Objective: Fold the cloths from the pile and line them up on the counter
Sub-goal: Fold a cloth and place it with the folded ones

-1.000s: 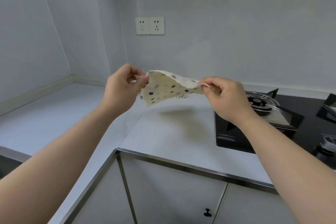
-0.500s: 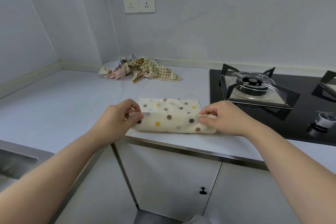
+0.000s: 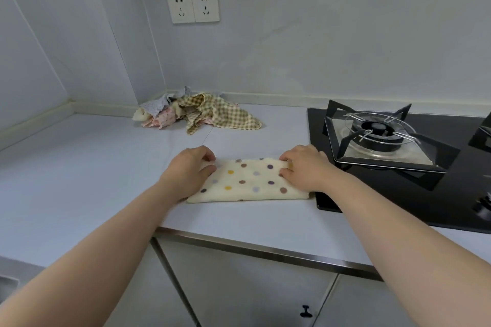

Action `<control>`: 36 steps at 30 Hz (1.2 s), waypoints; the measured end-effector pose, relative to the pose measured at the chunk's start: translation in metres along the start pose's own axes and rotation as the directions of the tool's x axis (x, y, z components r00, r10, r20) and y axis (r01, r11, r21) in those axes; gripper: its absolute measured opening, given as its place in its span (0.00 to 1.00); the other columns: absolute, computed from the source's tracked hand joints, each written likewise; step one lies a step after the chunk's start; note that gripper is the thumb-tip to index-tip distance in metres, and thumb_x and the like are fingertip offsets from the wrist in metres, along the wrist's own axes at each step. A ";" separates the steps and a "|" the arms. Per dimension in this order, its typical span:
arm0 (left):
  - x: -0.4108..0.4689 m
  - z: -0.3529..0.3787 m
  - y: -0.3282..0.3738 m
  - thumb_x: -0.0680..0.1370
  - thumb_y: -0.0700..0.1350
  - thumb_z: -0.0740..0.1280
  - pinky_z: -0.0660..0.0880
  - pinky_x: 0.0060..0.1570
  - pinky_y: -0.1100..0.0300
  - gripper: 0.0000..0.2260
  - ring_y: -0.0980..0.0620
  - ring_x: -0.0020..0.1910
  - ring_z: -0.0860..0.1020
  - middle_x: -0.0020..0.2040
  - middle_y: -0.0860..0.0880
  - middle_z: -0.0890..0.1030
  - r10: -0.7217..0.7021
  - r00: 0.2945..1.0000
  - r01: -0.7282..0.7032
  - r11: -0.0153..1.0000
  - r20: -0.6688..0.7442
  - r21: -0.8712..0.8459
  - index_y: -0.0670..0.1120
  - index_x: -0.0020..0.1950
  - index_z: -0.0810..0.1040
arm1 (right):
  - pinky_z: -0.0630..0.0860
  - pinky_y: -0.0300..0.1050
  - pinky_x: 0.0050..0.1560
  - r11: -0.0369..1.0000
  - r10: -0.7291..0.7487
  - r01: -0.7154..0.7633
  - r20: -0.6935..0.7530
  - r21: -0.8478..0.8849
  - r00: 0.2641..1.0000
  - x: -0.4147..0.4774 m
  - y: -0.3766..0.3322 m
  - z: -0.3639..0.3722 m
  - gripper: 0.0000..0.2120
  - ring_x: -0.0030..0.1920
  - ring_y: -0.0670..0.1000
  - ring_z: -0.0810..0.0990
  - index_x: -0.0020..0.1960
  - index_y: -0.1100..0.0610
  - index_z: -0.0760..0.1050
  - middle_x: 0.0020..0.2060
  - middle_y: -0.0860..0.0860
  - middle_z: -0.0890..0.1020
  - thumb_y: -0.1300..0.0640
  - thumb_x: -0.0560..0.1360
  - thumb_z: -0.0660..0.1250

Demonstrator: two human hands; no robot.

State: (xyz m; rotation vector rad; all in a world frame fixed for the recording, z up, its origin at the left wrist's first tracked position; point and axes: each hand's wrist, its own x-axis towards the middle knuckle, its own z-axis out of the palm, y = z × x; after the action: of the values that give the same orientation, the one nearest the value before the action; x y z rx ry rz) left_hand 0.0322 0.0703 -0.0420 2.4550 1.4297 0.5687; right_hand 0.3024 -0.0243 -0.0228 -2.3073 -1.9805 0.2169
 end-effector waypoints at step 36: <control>-0.036 -0.102 0.043 0.78 0.53 0.70 0.73 0.38 0.68 0.06 0.57 0.40 0.80 0.41 0.55 0.84 -0.022 0.957 0.053 0.994 0.290 -0.099 0.53 0.46 0.84 | 0.71 0.39 0.46 0.878 -0.135 0.149 -0.063 0.454 0.989 -0.047 0.002 -0.081 0.11 0.55 0.47 0.78 0.55 0.49 0.81 0.49 0.42 0.79 0.46 0.76 0.72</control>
State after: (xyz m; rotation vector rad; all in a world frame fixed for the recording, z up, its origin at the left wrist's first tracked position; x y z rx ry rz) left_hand 0.0041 0.0195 0.0593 2.3078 1.2913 0.2558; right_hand 0.3109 -0.0696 0.0587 -1.8501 -1.8267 0.5673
